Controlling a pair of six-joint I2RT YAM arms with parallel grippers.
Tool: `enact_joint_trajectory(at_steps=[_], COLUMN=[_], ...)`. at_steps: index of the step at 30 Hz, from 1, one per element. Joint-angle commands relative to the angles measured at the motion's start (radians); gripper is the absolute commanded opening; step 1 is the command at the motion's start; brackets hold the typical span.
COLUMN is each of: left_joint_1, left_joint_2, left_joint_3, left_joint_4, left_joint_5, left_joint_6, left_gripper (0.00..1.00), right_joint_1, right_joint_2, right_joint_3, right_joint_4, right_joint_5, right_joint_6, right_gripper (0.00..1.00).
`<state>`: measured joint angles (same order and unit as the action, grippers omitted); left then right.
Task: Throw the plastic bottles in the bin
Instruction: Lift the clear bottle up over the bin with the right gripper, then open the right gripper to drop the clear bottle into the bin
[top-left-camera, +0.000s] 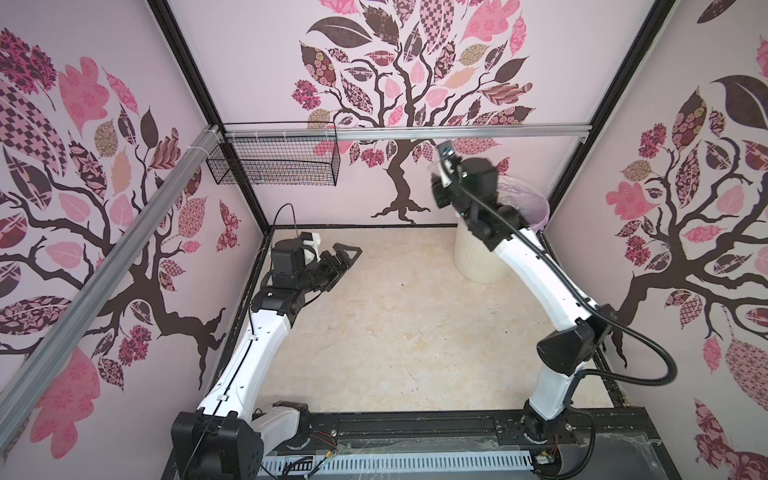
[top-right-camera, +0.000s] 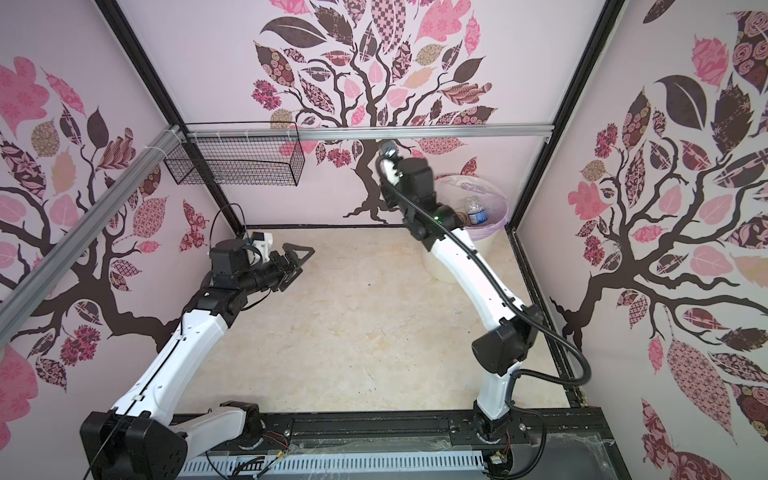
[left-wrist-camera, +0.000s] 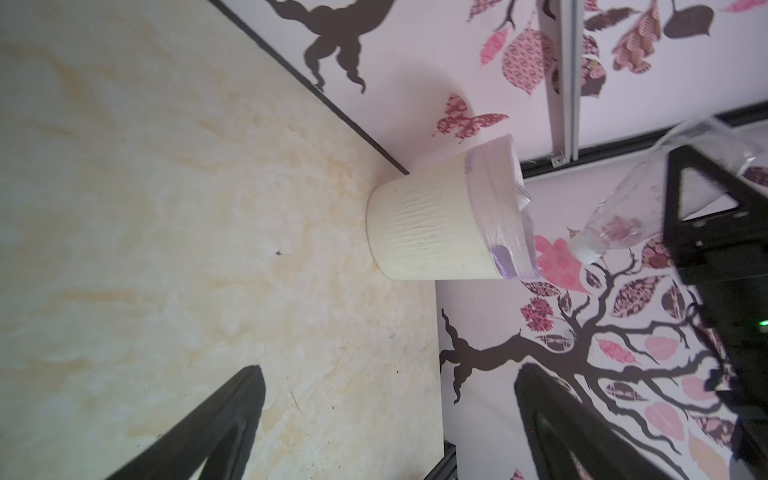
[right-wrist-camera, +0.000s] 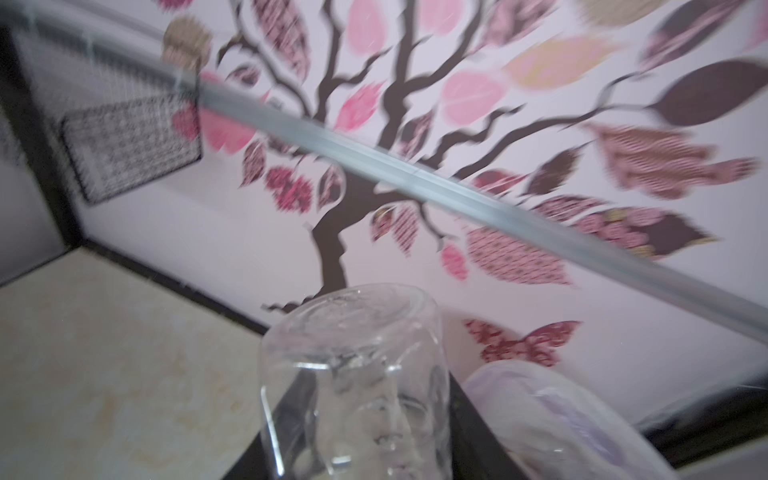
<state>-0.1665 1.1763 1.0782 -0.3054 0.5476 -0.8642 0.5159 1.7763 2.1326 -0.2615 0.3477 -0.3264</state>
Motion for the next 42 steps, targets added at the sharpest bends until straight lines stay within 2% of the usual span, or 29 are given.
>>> enact_joint_trajectory(at_steps=[1, 4, 9, 11, 12, 14, 17, 23, 26, 29, 33, 37, 42], left_joint_1=[-0.050, -0.070, -0.070, -0.070, -0.070, -0.067, -0.051, -0.021, 0.000, 0.048, 0.062, 0.061, 0.072], left_joint_2=[0.020, 0.029, 0.043, 0.045, 0.046, 0.052, 0.062, 0.054, 0.051, 0.051, 0.016, -0.010, 0.081], left_joint_3=[0.068, 0.084, 0.077, 0.074, 0.077, 0.092, 0.111, 0.094, 0.097, 0.111, 0.048, -0.112, -0.313], left_joint_4=[-0.001, -0.005, -0.012, -0.013, -0.018, -0.054, -0.103, -0.097, -0.105, -0.147, -0.121, 0.038, 0.288], left_joint_5=[-0.053, -0.057, -0.072, -0.080, -0.085, -0.100, -0.117, -0.105, -0.141, -0.246, -0.576, -0.876, -1.098], left_joint_6=[0.065, 0.076, 0.092, 0.100, 0.109, 0.148, 0.193, 0.197, 0.219, 0.279, 0.402, 0.499, 0.577], left_gripper=[0.98, 0.98, 0.98, 0.98, 0.98, 0.98, 0.98, 0.98, 0.98, 0.98, 0.98, 0.98, 0.98], right_joint_1=[0.004, -0.071, -0.283, -0.339, -0.345, -0.343, -0.326, -0.320, -0.303, -0.263, -0.181, -0.166, -0.166], right_joint_2=[-0.051, -0.023, 0.073, 0.135, 0.152, 0.124, 0.030, -0.085, -0.136, -0.195, -0.302, -0.426, -0.532], right_joint_3=[0.035, 0.134, 0.133, 0.126, 0.119, 0.051, -0.078, -0.186, -0.230, -0.280, -0.446, -0.738, -1.155], right_joint_4=[0.100, 0.112, 0.012, -0.065, -0.088, -0.057, 0.020, 0.048, 0.055, 0.053, 0.089, 0.165, 0.322], right_joint_5=[0.166, 0.173, 0.122, 0.089, 0.087, 0.058, 0.091, 0.098, 0.094, 0.089, 0.059, -0.028, -0.057], right_joint_6=[-0.090, -0.079, 0.125, 0.196, 0.203, 0.216, 0.224, 0.239, 0.240, 0.231, 0.225, 0.348, 0.429], right_gripper=[0.49, 0.50, 0.52, 0.62, 0.49, 0.78, 0.99, 1.00, 0.99, 0.99, 0.99, 0.99, 0.99])
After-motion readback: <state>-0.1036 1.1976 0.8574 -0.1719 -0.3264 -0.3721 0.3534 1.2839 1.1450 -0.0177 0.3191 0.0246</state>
